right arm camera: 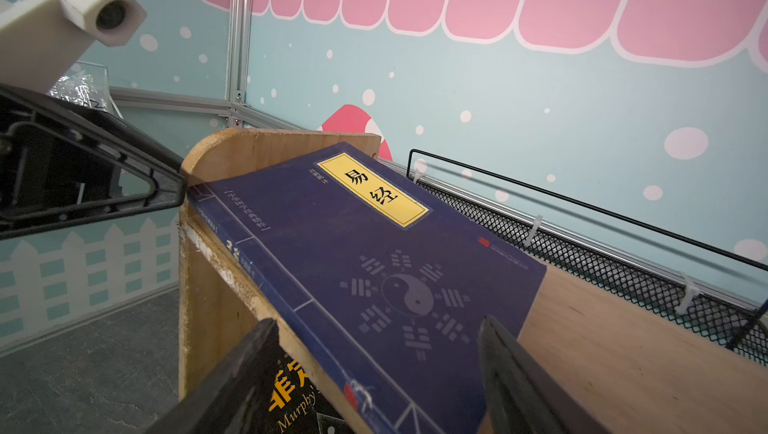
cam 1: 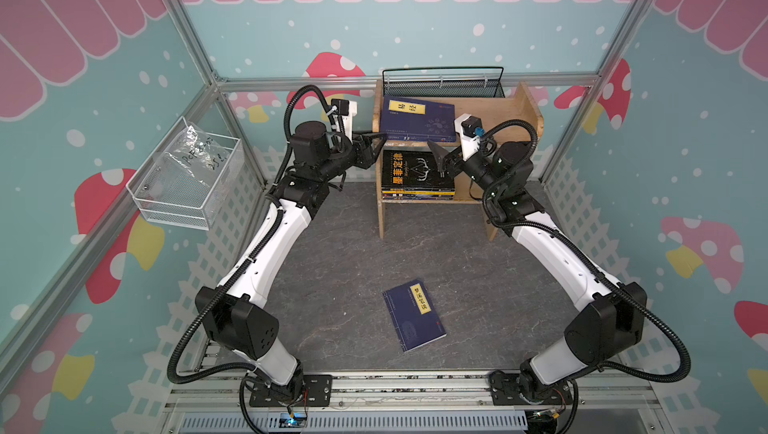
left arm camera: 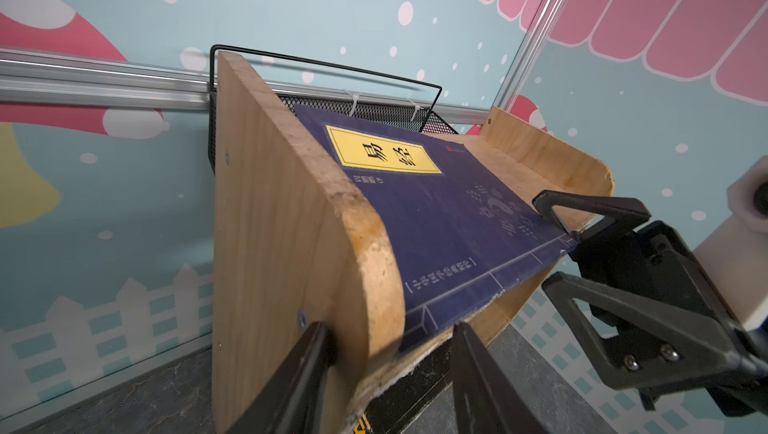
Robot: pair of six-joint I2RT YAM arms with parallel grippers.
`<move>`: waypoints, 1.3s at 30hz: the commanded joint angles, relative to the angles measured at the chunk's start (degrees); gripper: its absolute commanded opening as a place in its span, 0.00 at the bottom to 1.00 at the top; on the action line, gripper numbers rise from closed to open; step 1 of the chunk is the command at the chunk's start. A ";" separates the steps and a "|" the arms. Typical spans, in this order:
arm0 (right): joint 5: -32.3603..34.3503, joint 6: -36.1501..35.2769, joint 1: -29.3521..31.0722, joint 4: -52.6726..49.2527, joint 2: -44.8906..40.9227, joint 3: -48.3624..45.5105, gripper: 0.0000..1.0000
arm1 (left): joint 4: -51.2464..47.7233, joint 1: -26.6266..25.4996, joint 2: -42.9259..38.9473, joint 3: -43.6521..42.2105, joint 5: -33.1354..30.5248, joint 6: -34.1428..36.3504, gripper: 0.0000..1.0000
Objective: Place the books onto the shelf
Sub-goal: 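Press the stacked navy books farther onto the top shelf with both grippers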
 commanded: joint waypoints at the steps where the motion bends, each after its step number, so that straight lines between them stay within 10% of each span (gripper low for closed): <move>1: -1.68 2.13 0.04 -4.93 2.46 0.72 0.75 | -0.92 -1.81 0.42 -1.39 -0.33 2.64 0.47; 39: 1.26 6.14 0.08 -7.39 0.50 0.46 0.70 | -0.09 -2.78 -1.56 -2.47 -3.28 2.94 0.42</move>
